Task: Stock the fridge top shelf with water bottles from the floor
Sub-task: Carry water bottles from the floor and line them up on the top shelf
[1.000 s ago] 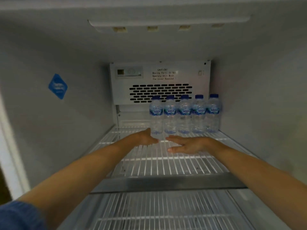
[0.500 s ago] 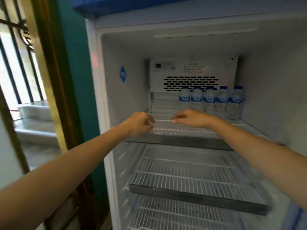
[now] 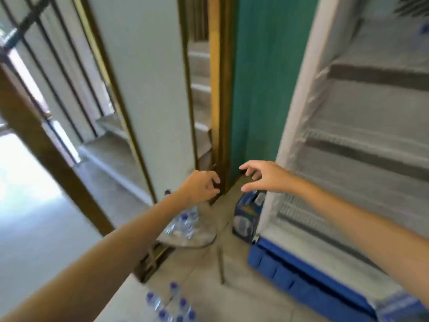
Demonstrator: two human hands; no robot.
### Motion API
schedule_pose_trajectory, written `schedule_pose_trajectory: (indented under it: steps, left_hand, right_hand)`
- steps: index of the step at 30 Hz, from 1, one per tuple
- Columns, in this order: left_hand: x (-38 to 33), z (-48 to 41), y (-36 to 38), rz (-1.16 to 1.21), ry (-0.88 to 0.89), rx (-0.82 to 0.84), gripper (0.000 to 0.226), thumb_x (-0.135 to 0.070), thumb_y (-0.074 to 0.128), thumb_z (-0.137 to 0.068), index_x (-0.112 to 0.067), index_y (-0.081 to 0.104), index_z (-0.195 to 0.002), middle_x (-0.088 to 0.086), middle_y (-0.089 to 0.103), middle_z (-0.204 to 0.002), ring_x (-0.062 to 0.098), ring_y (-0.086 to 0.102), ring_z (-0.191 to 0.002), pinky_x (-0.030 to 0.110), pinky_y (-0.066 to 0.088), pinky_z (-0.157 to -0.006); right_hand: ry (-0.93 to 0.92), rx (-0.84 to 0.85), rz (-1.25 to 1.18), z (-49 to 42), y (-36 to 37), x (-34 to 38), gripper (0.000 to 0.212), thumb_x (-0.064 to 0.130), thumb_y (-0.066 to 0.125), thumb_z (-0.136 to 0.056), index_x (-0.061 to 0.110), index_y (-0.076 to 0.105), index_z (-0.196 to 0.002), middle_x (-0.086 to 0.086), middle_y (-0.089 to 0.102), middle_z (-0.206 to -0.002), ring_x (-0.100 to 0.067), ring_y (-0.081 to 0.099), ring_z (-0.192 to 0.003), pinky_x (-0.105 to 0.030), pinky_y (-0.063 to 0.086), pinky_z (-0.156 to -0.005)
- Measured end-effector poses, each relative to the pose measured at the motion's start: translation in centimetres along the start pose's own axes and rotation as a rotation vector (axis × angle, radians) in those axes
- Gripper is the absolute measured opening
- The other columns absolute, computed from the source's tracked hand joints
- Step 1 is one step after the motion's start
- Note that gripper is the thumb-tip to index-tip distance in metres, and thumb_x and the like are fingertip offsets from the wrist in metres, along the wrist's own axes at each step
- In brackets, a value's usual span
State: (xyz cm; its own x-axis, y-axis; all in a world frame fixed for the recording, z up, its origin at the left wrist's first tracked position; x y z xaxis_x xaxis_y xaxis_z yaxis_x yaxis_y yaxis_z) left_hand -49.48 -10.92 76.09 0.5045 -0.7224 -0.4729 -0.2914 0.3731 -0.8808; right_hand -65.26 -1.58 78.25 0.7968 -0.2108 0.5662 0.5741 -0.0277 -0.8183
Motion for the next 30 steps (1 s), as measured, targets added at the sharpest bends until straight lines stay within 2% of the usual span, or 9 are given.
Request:
schedule_pose_trajectory:
  steps: [4,6,10,14,19,23,25,27,30]
  left_hand:
    - [10.3,9.7,7.4,0.038,-0.209,0.105,0.026,-0.023,0.064,-0.081,-0.01,0.067,-0.104,0.011,0.068,-0.102,0.03,0.064,-0.097,0.036,0.05,-0.085]
    - [14.9,13.9,11.4,0.074,-0.373,0.157,0.035,-0.024,0.068,-0.078,-0.012,0.064,-0.111,0.01,0.068,-0.107,0.028,0.063,-0.102,0.033,0.048,-0.088]
    - [22.3,21.2,19.7,0.239,-0.69,0.165,0.035,-0.016,0.067,-0.083,-0.006,0.061,-0.116,0.014,0.067,-0.108,0.028,0.062,-0.102,0.029,0.046,-0.086]
    - [28.1,27.5,30.7,0.315,-0.888,0.173,0.034,-0.014,0.062,-0.086,-0.013,0.056,-0.12,0.008,0.063,-0.112,0.019,0.059,-0.097,0.023,0.042,-0.077]
    - [33.7,31.8,45.9,0.417,-0.951,0.1,0.029,-0.009,0.06,-0.08,-0.009,0.054,-0.108,0.007,0.062,-0.1,0.024,0.059,-0.091,0.026,0.045,-0.072]
    - [36.7,31.6,58.3,0.499,-0.944,0.056,0.063,-0.01,0.068,-0.078,-0.009,0.04,-0.134,0.007,0.05,-0.128,0.023,0.049,-0.12,0.028,0.043,-0.097]
    - [38.0,31.0,63.3,0.559,-0.968,-0.001,0.076,-0.01,0.071,-0.077,-0.008,0.031,-0.142,0.007,0.042,-0.138,0.021,0.043,-0.128,0.024,0.036,-0.101]
    - [39.6,30.5,67.6,0.603,-0.988,-0.09,0.079,-0.012,0.073,-0.075,-0.01,0.03,-0.142,0.006,0.041,-0.14,0.02,0.042,-0.127,0.021,0.033,-0.099]
    - [42.1,29.9,72.8,0.67,-0.983,-0.254,0.07,-0.025,0.076,-0.068,-0.021,0.043,-0.13,-0.002,0.055,-0.125,0.014,0.054,-0.111,0.032,0.048,-0.094]
  right_hand:
    - [0.09,0.207,-0.07,0.0,14.7,0.0,0.069,0.04,0.079,-0.074,0.021,0.05,-0.133,-0.003,0.059,-0.117,-0.015,0.059,-0.096,-0.027,0.047,-0.084]
    - [0.148,0.27,-0.099,-0.1,21.1,-0.5,0.067,0.038,0.079,-0.075,0.019,0.05,-0.133,-0.004,0.058,-0.118,-0.014,0.055,-0.099,-0.026,0.046,-0.084]
    - [0.268,0.373,-0.176,0.8,32.9,-3.7,0.064,0.034,0.078,-0.076,0.016,0.051,-0.131,-0.005,0.058,-0.116,-0.015,0.054,-0.1,-0.026,0.043,-0.081]
    - [0.36,0.428,-0.229,1.8,45.1,-8.8,0.066,0.032,0.08,-0.074,0.015,0.05,-0.131,-0.006,0.055,-0.118,-0.019,0.055,-0.104,-0.027,0.046,-0.084]
    - [0.413,0.431,-0.288,2.3,59.9,-16.2,0.074,0.024,0.078,-0.075,0.019,0.041,-0.139,-0.007,0.048,-0.134,-0.021,0.048,-0.122,-0.032,0.043,-0.097]
    - [0.439,0.403,-0.345,1.2,70.7,-22.6,0.089,0.018,0.078,-0.074,0.022,0.028,-0.148,-0.006,0.035,-0.15,-0.024,0.038,-0.136,-0.037,0.039,-0.108]
    - [0.444,0.382,-0.385,0.3,75.5,-25.5,0.095,0.016,0.079,-0.074,0.023,0.022,-0.15,-0.005,0.028,-0.155,-0.024,0.032,-0.14,-0.037,0.035,-0.11]
    - [0.44,0.35,-0.432,-0.7,79.8,-28.1,0.097,0.014,0.079,-0.073,0.023,0.021,-0.151,-0.003,0.029,-0.154,-0.022,0.031,-0.14,-0.032,0.033,-0.108]
    - [0.416,0.284,-0.527,-2.1,84.8,-30.7,0.088,0.015,0.081,-0.072,0.025,0.032,-0.145,0.011,0.043,-0.133,-0.009,0.042,-0.124,-0.023,0.036,-0.095]
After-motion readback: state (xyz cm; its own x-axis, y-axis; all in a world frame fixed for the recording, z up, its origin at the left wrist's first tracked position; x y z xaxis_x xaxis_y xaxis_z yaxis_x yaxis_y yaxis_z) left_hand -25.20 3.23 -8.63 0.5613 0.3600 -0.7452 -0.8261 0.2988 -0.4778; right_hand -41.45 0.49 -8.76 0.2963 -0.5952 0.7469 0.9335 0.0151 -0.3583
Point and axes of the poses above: each hand's wrist, its own z-axis away from the middle knuckle, its own y-axis out of the palm, x = y × z, the point moved 6 cm from there along -z, towards the middle knuckle
